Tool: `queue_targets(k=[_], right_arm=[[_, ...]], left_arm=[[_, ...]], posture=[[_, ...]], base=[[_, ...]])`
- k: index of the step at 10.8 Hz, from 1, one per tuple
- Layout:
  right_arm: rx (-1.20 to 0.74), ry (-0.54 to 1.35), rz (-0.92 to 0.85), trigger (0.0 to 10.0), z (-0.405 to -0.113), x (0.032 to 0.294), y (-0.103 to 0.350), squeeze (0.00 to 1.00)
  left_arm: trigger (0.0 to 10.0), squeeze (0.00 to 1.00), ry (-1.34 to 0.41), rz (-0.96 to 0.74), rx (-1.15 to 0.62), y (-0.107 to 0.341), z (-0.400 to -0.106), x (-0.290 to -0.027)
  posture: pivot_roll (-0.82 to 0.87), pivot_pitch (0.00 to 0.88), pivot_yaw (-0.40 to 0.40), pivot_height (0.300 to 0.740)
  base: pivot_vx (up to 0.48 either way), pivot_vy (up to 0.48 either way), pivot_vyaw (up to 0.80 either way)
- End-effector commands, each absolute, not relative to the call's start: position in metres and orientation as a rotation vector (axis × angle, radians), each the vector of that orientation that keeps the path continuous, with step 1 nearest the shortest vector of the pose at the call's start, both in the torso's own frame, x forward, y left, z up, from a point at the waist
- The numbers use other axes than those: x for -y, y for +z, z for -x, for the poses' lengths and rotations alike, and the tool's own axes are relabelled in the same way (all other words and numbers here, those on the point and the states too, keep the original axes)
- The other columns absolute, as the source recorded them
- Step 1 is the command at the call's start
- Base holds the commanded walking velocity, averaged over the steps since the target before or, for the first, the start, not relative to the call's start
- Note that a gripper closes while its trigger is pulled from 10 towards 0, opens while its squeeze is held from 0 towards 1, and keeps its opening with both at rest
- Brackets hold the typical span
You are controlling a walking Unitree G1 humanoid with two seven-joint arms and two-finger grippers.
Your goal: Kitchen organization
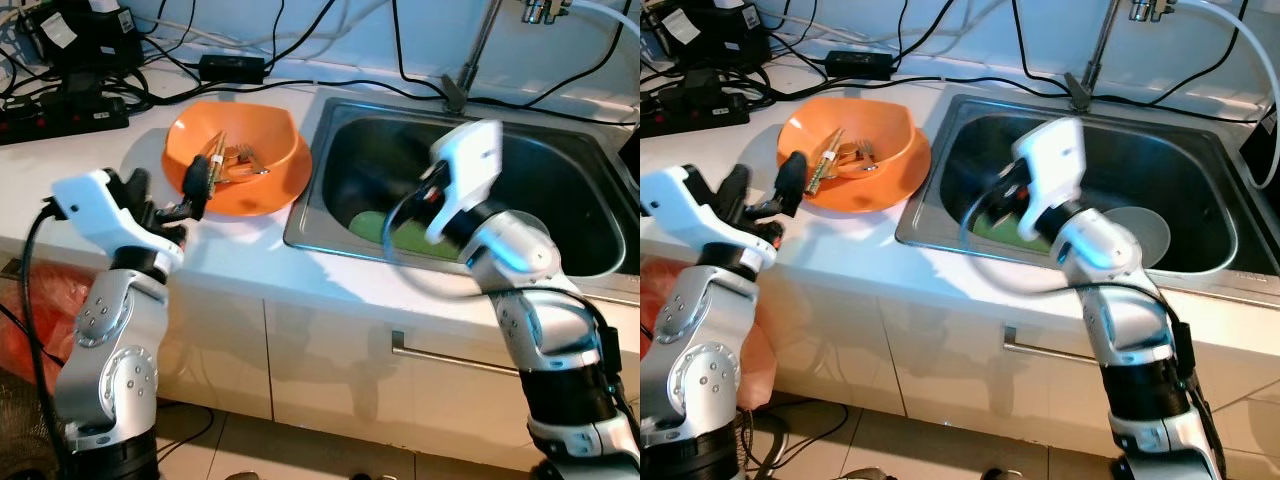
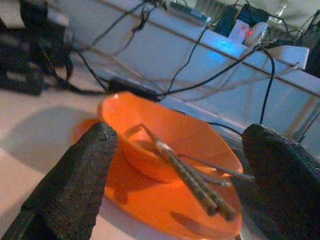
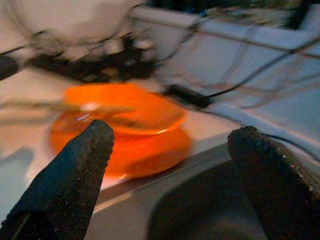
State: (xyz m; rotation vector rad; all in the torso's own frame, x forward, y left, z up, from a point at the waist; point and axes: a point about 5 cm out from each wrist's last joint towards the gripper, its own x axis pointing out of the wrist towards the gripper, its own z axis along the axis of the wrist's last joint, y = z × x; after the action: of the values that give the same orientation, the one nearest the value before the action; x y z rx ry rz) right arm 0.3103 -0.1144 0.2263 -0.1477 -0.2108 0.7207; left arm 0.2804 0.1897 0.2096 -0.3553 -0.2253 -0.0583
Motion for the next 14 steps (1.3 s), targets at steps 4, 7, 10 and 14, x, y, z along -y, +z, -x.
queue_targets(k=[4,7,10,14], right_arm=[[0.098,0.949,0.156,10.0,-0.287,0.111,0.214,0.0],[0.072,0.961,0.161,10.0,-0.286,0.11,0.209,0.0],[0.065,0.956,0.17,10.0,-0.283,0.108,0.205,0.0],[0.041,1.001,0.181,10.0,-0.276,0.104,0.199,0.0]], left_arm=[[10.0,0.0,-0.052,0.599,0.063,0.185,-0.292,-0.184],[10.0,0.0,-0.052,0.732,-0.003,0.178,-0.305,-0.175],[10.0,0.0,-0.066,0.846,0.073,0.193,-0.307,-0.176],[10.0,0.0,-0.027,0.929,0.079,0.195,-0.312,-0.182]], posture=[[0.13,0.054,-0.05,0.74],[0.13,0.053,-0.052,0.74],[0.13,0.061,-0.04,0.74],[0.13,0.066,-0.036,0.74]], base=[[0.0,0.0,0.0],[0.0,0.0,0.0],[0.0,0.0,0.0],[0.0,0.0,0.0]])
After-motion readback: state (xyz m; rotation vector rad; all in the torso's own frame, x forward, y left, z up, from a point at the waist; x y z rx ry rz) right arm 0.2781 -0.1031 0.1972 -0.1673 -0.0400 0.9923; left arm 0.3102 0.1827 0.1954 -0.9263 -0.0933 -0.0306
